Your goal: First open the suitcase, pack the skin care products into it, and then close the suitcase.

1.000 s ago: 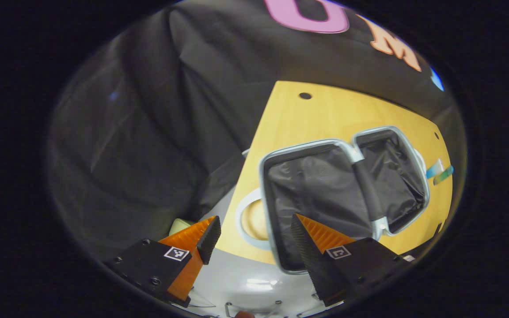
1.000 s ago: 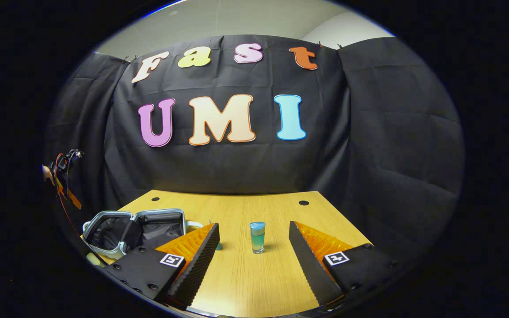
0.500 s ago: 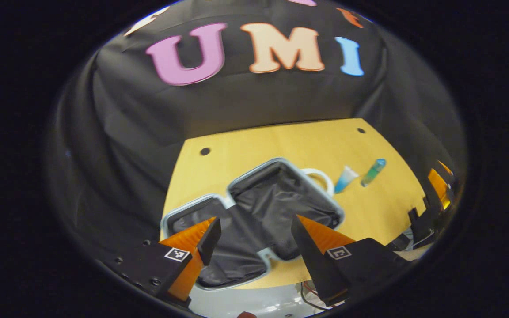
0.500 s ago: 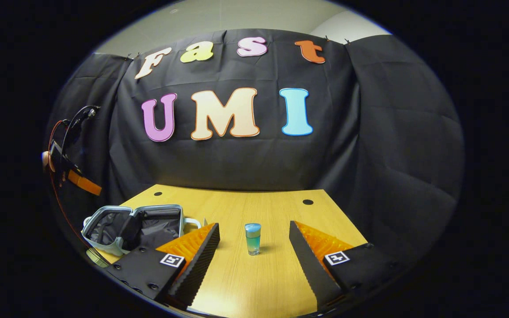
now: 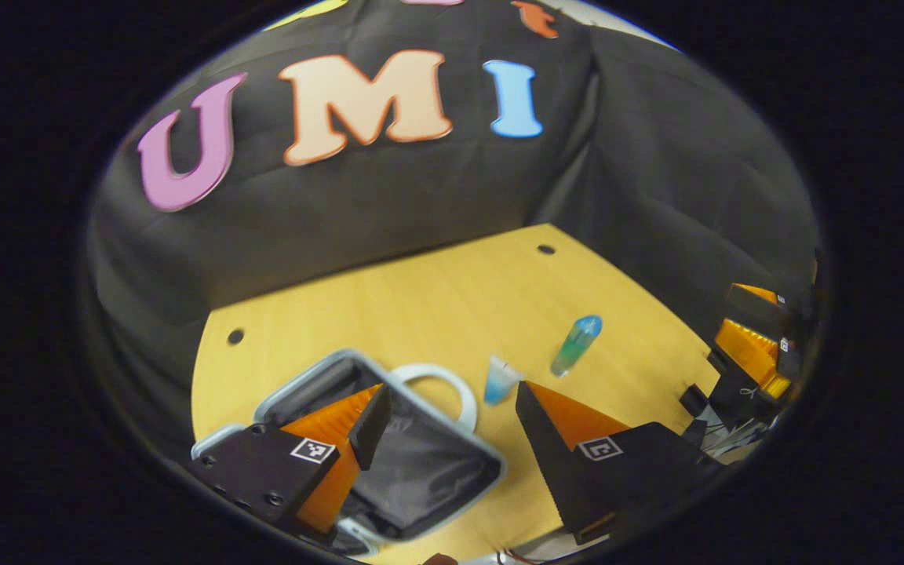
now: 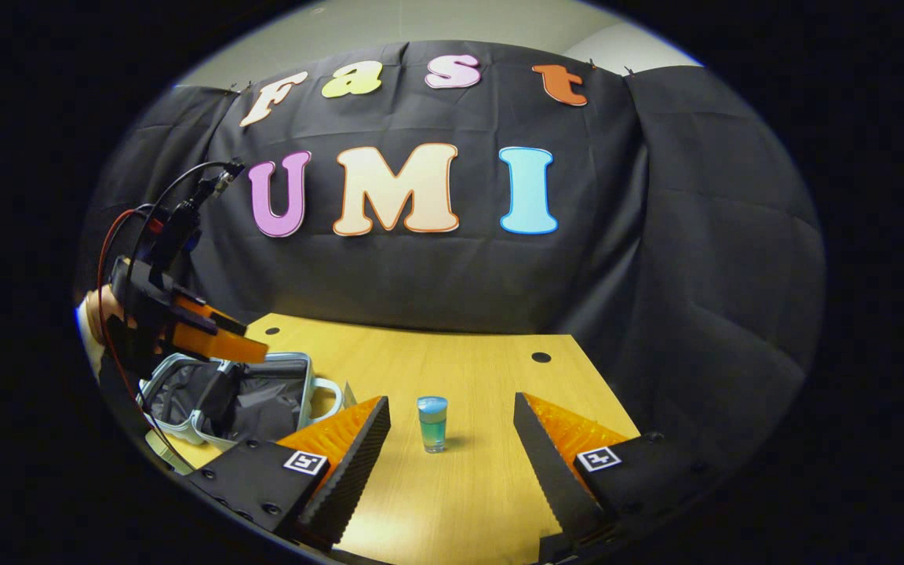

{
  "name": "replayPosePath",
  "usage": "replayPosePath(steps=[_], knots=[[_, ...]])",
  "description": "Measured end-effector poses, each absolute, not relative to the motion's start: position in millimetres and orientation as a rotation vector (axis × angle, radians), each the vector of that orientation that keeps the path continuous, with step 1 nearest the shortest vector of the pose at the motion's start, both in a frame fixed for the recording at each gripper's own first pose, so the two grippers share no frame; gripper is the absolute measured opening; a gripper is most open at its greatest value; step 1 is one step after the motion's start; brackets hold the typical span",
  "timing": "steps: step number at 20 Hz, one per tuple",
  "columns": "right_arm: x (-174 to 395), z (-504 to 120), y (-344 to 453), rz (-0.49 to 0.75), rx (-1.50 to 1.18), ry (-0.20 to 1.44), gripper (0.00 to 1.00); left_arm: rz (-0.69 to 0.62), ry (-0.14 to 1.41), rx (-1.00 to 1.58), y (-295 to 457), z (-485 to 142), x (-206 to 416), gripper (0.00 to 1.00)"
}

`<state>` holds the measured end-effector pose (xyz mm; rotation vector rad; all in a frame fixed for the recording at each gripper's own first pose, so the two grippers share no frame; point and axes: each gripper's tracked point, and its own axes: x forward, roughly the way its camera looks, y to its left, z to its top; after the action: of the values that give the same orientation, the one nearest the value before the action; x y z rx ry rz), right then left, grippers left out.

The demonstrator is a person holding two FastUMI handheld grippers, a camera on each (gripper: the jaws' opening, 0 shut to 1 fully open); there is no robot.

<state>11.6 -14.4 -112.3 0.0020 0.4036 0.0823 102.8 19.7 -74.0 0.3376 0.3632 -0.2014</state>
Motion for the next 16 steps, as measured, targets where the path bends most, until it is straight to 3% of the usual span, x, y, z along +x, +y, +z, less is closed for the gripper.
replayPosePath(steps=[4, 6, 7, 8, 16], knots=[[8.0, -125.3, -33.0, 0.036, 0.031, 0.451, 0.99, -0.334, 0.331, 0.448, -15.3, -114.4, 137.7, 0.96], [5.6, -132.5, -45.5, 0.005, 0.017, 0.475, 0.99, -0.332, 0.375, 0.488, -13.2, -141.4, 153.6, 0.96], [4.0, -135.7, -51.4, -0.008, 0.01, 0.486, 0.99, -0.33, 0.399, 0.497, -12.1, -154.7, 162.0, 0.92], [0.9, -138.2, -55.8, -0.018, 0.01, 0.498, 0.99, -0.326, 0.414, 0.501, -10.0, -163.5, 169.1, 0.96], [9.2, -154.8, -76.2, -0.06, 0.04, 0.536, 0.99, -0.339, 0.529, 0.472, -4.5, -208.7, 210.3, 0.95]])
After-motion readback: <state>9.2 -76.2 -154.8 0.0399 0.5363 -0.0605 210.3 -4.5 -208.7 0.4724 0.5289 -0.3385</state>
